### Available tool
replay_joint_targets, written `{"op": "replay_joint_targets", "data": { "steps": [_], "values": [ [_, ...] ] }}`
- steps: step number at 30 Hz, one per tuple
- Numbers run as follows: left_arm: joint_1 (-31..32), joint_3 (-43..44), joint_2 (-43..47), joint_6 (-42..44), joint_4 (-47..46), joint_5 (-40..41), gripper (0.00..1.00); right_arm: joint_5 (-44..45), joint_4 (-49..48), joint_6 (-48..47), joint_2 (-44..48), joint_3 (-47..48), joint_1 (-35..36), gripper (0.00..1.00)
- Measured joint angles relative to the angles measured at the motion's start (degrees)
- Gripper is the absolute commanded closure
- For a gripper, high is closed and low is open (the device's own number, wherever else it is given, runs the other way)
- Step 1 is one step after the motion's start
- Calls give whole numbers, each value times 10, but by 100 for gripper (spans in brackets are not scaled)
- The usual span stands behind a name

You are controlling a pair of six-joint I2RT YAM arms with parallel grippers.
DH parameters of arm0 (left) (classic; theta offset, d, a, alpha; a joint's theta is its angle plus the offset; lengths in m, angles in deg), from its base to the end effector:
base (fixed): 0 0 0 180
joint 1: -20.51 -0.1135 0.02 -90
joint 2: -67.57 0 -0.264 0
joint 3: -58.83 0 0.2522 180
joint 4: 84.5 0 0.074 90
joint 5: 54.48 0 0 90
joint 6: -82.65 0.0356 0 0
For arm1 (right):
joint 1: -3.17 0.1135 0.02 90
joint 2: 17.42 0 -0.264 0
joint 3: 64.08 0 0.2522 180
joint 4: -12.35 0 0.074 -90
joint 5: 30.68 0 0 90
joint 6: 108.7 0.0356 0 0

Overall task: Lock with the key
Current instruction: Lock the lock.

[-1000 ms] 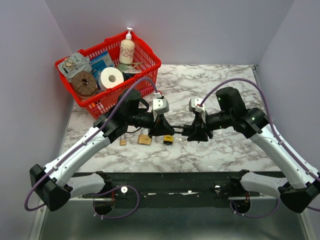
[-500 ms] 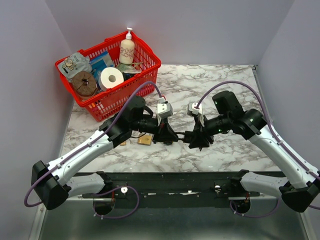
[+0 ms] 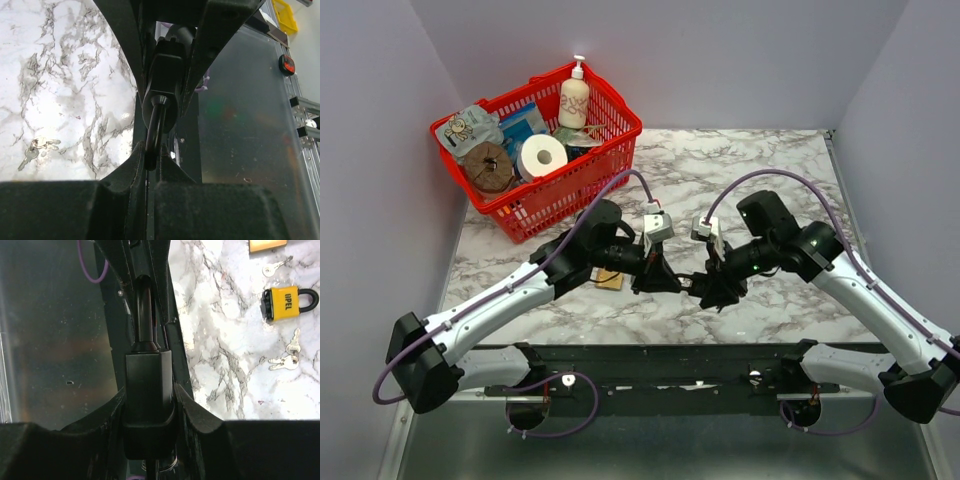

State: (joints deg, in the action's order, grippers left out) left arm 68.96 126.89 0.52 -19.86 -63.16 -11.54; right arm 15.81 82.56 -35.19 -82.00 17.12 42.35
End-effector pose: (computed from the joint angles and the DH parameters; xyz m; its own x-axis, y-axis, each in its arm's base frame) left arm 0.1538 -0.2129 0.3269 -0.4340 0.2672 -0.8604 0.8923 -0.0041 -0.4514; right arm 0.1454 0.1501 0.3437 -0.3782 -0.5738 -0.7264 -0.9202 0.1472 0.3628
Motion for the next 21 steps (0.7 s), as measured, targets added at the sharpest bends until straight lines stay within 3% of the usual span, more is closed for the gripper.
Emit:
{"op": "replay_joint_targets", "data": {
  "steps": [6,10,11,14,15,18,21],
  "values": [
    [0,-1,0,-6,-2,0,100,12,-2,13,10,-12,4,99],
    [-25,-1,2,-12,-7,-2,90,21,-67,38,37,-40,-6,99],
    [-41,1,2,-17,-13,-3,72,21,-97,45,41,-50,-18,99],
    [-83,7,-6,-54,-53,8,44,18,-196,67,46,-66,-61,99],
    [-93,13,-10,-68,-66,15,17,21,-225,78,47,-72,-71,99],
    [-110,47,-27,-125,-103,43,1,44,-279,106,54,-91,-106,99],
    [-111,84,-42,-187,-117,83,1,82,-306,131,66,-110,-135,99]
  ]
}}
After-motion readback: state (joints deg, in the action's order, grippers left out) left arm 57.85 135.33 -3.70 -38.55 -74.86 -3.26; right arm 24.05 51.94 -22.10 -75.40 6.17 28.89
